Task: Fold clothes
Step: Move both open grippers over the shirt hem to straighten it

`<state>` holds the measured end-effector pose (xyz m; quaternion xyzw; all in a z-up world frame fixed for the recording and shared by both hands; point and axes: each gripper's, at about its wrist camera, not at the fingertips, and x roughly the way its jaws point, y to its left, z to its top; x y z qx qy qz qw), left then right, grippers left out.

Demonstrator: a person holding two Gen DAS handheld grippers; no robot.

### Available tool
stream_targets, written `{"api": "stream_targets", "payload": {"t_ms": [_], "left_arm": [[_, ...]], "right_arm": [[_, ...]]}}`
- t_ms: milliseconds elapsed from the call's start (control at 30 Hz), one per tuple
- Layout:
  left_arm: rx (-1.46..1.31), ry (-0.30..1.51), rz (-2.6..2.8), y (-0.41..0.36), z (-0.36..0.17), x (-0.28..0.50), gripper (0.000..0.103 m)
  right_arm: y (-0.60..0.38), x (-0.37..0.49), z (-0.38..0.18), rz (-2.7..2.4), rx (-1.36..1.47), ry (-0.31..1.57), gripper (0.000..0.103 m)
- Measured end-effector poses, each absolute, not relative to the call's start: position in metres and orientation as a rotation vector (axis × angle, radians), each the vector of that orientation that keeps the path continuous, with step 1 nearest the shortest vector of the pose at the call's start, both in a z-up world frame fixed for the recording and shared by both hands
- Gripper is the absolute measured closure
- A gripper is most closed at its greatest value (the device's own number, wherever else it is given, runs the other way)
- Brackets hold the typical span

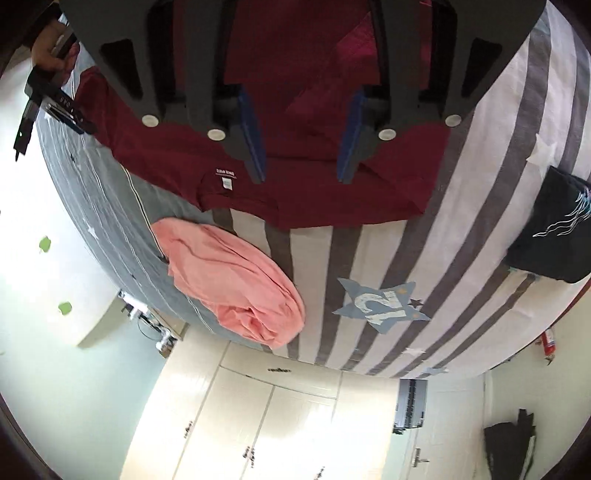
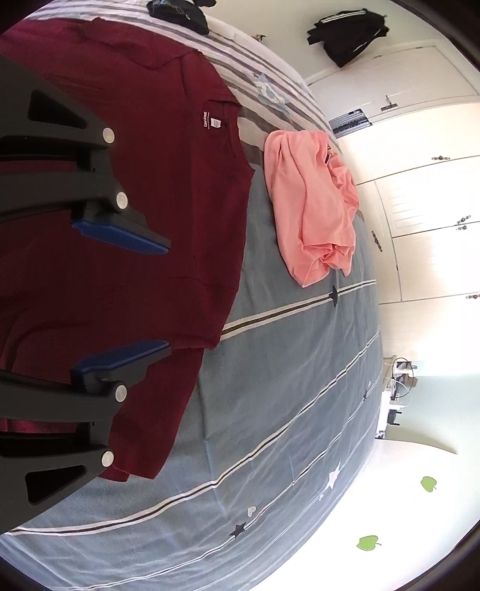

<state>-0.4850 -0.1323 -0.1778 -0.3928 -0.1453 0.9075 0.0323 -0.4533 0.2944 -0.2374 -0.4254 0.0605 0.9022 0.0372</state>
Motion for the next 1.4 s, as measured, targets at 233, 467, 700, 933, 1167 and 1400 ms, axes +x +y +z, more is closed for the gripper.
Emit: {"api": "stream_targets", "payload": {"t_ms": [233,467,700,933,1167,1400], "left_arm": [[-1.467,-0.249,2.895,-0.188,-0.230,-0.467,0.050],[-1.619,-0.092,2.788,-0.195,-0.286,-0.454,0.073],[-1.685,-0.072,2.889,-0.231,-0.304,-0.421,0.081],[-1.526,-0.114,2.754,-0.196,-0.286,-0.397,0.081],[-1.626,-0.091,2.812,-0.199,-0.307,-0.395,0.080],[-1.439,-0.188,2.923,-0.202,-0.257,-0.420,0.080]], "right_arm": [[0.305,-0.440,-0.250,2.739,-1.337,0.214,0.058],[0.300,-0.433,-0.265,2.723,-1.342,0.209,0.058],[0.290,-0.428,-0.287,2.675,-1.379,0.222,0.058],[0.292,-0.424,-0.292,2.654,-1.366,0.286,0.058],[0.307,-0.419,-0.293,2.620,-1.359,0.303,0.058],[0.355,-0.418,-0.289,2.562,-1.306,0.277,0.058]]}}
